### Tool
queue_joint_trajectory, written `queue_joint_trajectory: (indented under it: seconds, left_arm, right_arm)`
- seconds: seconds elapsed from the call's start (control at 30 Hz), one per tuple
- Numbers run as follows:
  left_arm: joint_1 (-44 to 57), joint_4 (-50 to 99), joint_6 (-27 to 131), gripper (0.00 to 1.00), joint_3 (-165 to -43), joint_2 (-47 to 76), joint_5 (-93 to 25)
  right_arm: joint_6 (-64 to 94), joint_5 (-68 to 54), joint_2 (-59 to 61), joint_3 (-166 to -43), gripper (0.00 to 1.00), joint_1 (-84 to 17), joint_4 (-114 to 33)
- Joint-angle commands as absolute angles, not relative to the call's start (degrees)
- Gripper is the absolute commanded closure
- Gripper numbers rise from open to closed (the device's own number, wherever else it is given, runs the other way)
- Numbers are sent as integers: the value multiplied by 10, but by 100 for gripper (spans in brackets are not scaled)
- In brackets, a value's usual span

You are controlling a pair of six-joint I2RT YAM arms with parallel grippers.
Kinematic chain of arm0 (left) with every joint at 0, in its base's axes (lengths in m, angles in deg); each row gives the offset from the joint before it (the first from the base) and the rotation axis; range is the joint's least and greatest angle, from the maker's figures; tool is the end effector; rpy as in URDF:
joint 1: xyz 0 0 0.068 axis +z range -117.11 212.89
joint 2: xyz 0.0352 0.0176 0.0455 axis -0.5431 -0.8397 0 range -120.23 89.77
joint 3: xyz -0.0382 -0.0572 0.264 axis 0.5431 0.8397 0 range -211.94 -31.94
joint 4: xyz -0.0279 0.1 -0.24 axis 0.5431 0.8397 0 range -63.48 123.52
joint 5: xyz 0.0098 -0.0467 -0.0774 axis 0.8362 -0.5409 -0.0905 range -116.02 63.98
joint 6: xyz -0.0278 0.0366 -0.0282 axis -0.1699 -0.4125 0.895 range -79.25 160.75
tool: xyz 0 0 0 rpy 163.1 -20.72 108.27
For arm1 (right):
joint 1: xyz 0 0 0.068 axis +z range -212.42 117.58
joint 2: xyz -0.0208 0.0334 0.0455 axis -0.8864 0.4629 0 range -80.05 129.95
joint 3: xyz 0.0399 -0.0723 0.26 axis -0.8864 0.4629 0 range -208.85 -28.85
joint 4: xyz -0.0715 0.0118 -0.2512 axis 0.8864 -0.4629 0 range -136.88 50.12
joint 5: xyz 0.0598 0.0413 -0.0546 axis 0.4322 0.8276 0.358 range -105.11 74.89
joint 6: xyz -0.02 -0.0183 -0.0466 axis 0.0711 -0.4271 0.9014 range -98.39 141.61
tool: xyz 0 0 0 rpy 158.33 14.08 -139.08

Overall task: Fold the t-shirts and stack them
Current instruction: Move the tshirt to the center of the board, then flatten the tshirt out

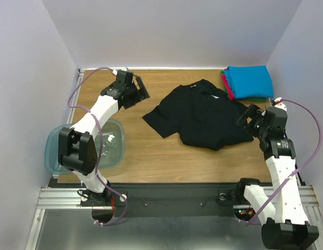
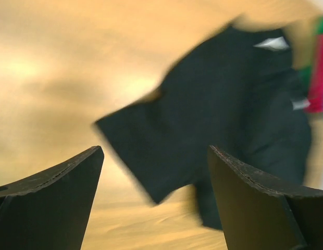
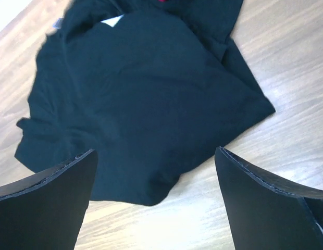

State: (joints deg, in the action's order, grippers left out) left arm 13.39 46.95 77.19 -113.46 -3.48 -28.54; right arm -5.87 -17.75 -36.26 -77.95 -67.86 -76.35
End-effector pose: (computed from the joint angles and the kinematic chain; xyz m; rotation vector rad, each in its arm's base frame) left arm 0.3576 -0.1283 0.3276 -0.2969 2.1757 -0.6116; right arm 0.1607 -0.0169 0.3218 0.6267 2.0244 0.1806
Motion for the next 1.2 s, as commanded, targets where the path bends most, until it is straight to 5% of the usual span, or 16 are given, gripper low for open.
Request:
queue_joint_trajectory:
  seconds: [0.0, 0.33, 1.0, 1.1, 1.17]
  left_arm:
    - [122, 430, 772, 7, -1082, 15, -300]
    - [86, 396, 792, 7, -927, 21, -265]
    - [76, 432, 803, 7, -1066, -200, -182]
    - [78, 435, 802, 22, -1078, -219, -184]
    - [78, 430, 802, 44, -1079, -232, -189]
  right_arm:
    - [-57, -156, -347, -793, 0, -679, -774]
    - [-84, -125, -306, -721, 0, -679, -774]
    - [-84, -101, -103, -680, 5, -678, -636]
    - [-84, -109, -70, -688, 7, -677, -613]
    - [-83, -106, -43, -700, 10, -672, -592]
